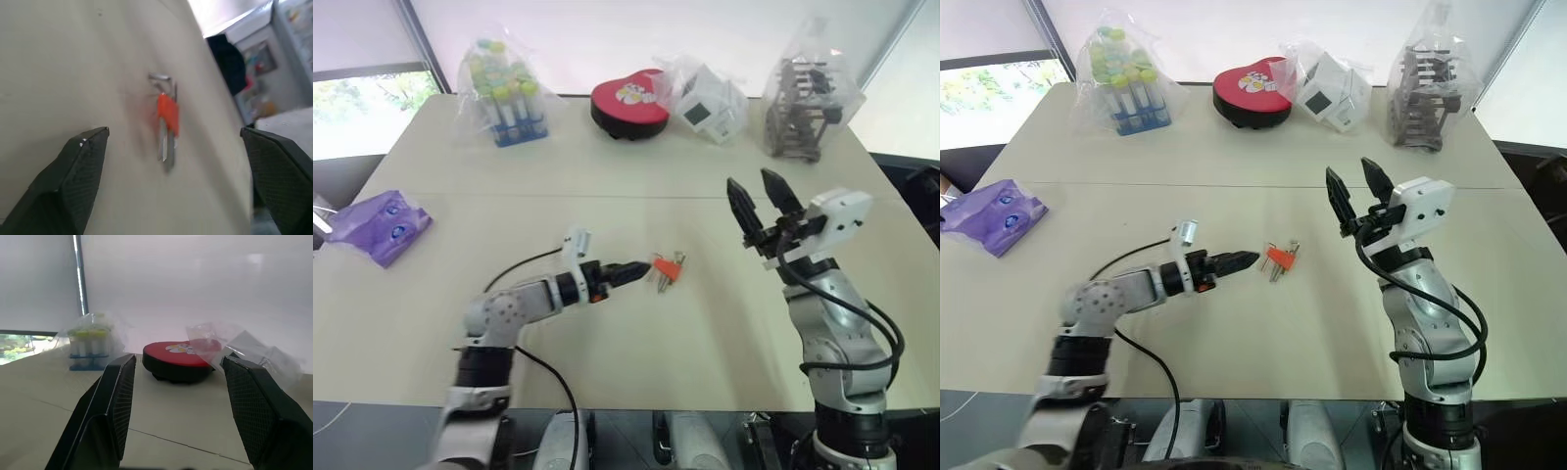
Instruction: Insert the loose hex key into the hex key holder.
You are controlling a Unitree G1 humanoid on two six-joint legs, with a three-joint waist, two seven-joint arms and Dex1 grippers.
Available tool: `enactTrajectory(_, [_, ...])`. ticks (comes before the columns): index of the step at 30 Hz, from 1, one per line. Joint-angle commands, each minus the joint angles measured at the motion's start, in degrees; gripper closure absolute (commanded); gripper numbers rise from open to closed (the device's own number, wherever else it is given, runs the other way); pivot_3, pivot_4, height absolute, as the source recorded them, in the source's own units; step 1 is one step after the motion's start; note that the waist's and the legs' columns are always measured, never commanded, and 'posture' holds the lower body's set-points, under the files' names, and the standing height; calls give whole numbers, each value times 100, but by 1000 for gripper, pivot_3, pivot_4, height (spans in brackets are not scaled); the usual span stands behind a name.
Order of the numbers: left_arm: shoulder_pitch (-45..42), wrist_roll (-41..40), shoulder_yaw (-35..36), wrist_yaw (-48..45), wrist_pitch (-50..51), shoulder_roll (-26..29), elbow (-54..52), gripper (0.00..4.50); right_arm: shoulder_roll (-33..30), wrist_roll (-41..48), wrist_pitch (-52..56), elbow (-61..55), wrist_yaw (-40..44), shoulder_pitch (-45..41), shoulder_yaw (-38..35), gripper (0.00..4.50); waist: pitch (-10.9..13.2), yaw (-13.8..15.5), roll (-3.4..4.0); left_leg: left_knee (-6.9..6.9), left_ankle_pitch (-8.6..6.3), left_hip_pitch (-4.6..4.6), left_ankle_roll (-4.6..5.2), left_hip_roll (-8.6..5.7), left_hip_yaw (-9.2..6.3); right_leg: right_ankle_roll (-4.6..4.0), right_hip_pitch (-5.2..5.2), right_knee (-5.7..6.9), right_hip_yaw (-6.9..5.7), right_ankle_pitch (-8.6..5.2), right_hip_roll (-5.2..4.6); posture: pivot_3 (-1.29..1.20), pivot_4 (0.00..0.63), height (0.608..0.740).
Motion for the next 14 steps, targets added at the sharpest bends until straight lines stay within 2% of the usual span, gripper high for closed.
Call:
enactTrajectory(1, [145,317,-194,-523,-326,678,-527,37,-510,-37,81,107,494,-193,-34,1602,0,16,1,0,0,0,0,1,1,-4,0,0,0,-2,0,0,150,740])
enactTrajectory(3, [146,227,-99,-726,-370,942,-744,37,-978,29,268,226,941,-253,-29,1602,0,26,1,0,0,-2,0,1,2,-17,0,-2,0,-10,-3,0,150,740])
enactTrajectory(8, [136,356,44,-1321,-767,1712,-1048,37,-2803,-297,251,491,2625,-12,36,1602,3,77,1,0,-1,-9,1,-4,5,-16,0,-12,-1,-10,-9,0,150,740])
enactTrajectory(10, [100,345,83,-1660,-902,2065,-1163,37,-3454,-158,364,436,3296,142,-24,1602,4,73,-2,0,-2,-9,4,-3,7,-16,0,-16,-1,-10,-8,0,150,740])
enactTrajectory(14, [34,368,114,-2137,-1164,2525,-1217,37,-4286,-151,417,391,4152,301,-52,1602,5,65,-2,0,-3,-7,4,-2,7,-17,0,-14,-1,-11,-7,0,150,740])
